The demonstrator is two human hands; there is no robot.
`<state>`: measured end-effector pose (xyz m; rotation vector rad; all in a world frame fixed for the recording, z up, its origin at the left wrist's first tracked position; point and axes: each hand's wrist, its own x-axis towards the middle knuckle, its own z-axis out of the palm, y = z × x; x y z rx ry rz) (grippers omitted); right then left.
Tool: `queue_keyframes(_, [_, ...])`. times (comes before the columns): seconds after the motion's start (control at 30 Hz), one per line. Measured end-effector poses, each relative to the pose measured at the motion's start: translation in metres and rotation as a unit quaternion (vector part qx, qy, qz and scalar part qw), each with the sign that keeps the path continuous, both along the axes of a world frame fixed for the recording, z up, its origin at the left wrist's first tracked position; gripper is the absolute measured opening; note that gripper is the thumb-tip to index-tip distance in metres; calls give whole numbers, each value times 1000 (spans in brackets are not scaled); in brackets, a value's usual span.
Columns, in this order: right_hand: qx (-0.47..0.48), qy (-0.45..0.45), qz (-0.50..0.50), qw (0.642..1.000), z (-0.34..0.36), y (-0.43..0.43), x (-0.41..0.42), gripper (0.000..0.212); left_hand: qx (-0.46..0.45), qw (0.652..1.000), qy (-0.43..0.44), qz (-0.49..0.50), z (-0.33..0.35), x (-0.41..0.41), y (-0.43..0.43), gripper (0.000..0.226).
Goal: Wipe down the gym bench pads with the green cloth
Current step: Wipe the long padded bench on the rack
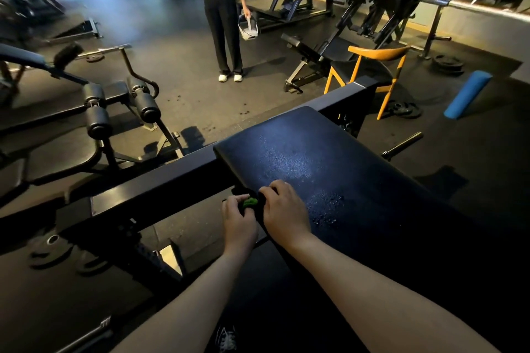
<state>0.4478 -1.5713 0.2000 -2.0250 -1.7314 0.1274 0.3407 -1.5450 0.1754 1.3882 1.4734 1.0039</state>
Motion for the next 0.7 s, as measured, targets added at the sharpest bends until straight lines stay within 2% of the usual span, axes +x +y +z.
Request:
queue_keyframes(0.1, [4,15,1,1000,2,-2,2,24,22,1000,-6,-13,1,-6,1,27])
queue_keyframes(0.23, [-4,35,12,999,5,-1,1,24,-50,995,-56,70,9,3,16,23])
queue_keyframes(0.3, [-2,37,18,999,6,-4,3,24,-57,993,-56,85,13,12,14,20])
queue_keyframes(0.5, [-10,-25,10,1000,5,-18,7,31,-37,999,-23,31,-6,12,-26,16])
queue_keyframes(0.57, [-13,-40,19,999,5,-23,7,32,-17,1000,-15,14,-6,9,-43,21])
queue_keyframes(0.7, [-6,-34,18,999,5,-27,6,32,14,1000,2,-14,-4,-1,-39,20])
